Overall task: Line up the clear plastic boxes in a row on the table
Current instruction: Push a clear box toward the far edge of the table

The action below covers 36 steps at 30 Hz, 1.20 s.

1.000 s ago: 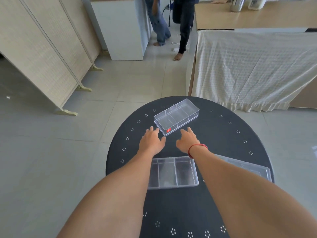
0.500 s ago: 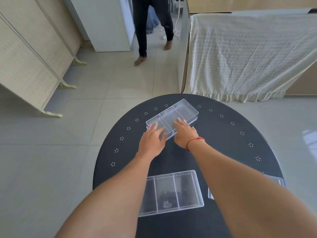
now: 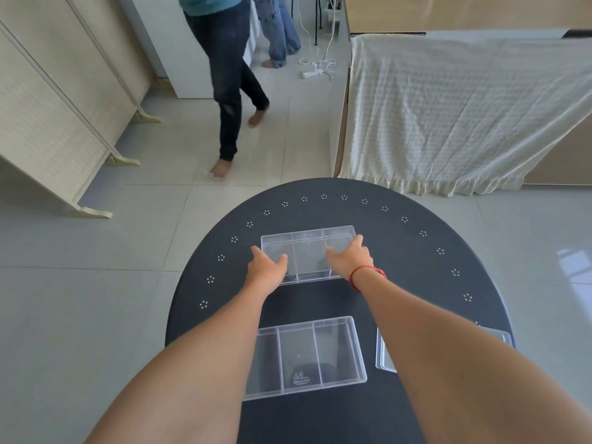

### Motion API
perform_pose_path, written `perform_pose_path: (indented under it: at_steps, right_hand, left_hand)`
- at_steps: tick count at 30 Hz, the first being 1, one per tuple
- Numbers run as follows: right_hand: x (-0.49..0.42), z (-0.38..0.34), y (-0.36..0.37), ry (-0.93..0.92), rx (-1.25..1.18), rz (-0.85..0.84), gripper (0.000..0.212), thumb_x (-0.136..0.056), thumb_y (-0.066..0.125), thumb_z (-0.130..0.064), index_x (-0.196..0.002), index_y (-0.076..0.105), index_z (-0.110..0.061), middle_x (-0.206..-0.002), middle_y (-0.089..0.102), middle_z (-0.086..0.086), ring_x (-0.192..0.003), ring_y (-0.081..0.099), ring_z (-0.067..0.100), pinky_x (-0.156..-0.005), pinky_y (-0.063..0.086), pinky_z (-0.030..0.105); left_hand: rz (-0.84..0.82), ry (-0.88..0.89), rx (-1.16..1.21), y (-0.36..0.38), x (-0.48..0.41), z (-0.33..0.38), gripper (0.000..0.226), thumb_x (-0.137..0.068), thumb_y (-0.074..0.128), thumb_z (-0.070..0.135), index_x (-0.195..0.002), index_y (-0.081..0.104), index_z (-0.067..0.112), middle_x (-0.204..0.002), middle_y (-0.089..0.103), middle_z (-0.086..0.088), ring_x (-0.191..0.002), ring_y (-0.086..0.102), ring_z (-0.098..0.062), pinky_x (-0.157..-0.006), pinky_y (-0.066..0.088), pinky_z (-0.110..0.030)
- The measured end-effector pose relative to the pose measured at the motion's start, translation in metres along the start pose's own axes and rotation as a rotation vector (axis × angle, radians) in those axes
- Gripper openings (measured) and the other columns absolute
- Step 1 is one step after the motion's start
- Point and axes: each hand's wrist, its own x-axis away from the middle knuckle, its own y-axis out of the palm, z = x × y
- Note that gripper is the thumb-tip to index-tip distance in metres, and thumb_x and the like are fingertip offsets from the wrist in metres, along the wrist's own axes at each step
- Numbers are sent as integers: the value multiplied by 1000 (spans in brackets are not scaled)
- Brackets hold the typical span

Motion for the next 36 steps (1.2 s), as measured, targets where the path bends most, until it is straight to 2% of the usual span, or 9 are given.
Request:
perform_pose_path:
  at_steps: [3,6,15,19,24,28,31,33,36]
  right_hand:
    - [-1,4,-3,95,-36,-15,80,-91,47,-54,-151,21,-10,-150,37,17,-137,39,38,-109,34,47]
    - [-1,8,-4,206,-75,-63,83,-89,39,-65,-150,27,-10,-151,35,16,-138,38,35,-110,32,44]
    - [1,-1,-13,189,-416,36,86,-87,45,-65,-146,28,-6,-144,47,14,-130,49,36,-107,38,44]
    - [2,-11,-22,98,-430,70,76,-90,51,-55,-148,32,-9,-146,45,14,-130,50,34,-105,40,41]
    - [8,-14,-29,-15,-463,101,67,-90,58,-45,-145,37,-12,-144,47,10,-126,52,29,-93,40,33]
    - [13,-17,-29,-29,-588,124,67,-87,62,-49,-137,42,-10,-137,50,9,-111,55,27,-88,39,31]
    - [14,-12,-27,6,-586,135,58,-87,63,-42,-131,44,-9,-129,54,8,-95,50,24,-84,40,31]
    - [16,-7,-24,24,-541,140,51,-88,60,-33,-130,46,-10,-130,55,9,-96,52,25,-85,43,33]
    - [21,-4,-20,10,-491,131,50,-90,56,-27,-137,46,-12,-134,55,10,-112,58,28,-92,44,34]
  left_hand:
    - [-13,-3,46,-1,3,-1,61,-94,48,35,-145,31,8,-143,44,-12,-122,51,-31,-87,41,-35]
    - [-26,-6,63,-5,5,1,60,-93,47,38,-142,34,8,-137,48,-10,-106,52,-27,-82,39,-33]
    - [132,55,257,-7,8,11,73,-89,44,61,-145,37,14,-146,43,-7,-130,47,-28,-104,41,-41]
    - [208,107,251,-14,7,22,67,-88,38,66,-139,45,23,-141,51,-2,-128,49,-26,-105,42,-43]
    - [248,184,316,-19,13,24,58,-93,44,55,-146,36,31,-147,46,-1,-133,44,-24,-102,38,-38]
    - [267,179,391,-16,17,19,44,-91,50,52,-128,44,28,-131,56,-5,-114,54,-26,-86,43,-34]
    - [286,154,377,-13,23,14,40,-88,57,49,-110,39,20,-117,56,-6,-92,55,-27,-73,41,-32]
    - [292,160,339,-13,27,11,39,-88,62,43,-104,37,17,-110,52,-7,-82,49,-24,-69,39,-31]
    - [270,183,281,-12,30,9,33,-88,62,35,-103,42,14,-113,52,-7,-86,47,-22,-71,39,-31]
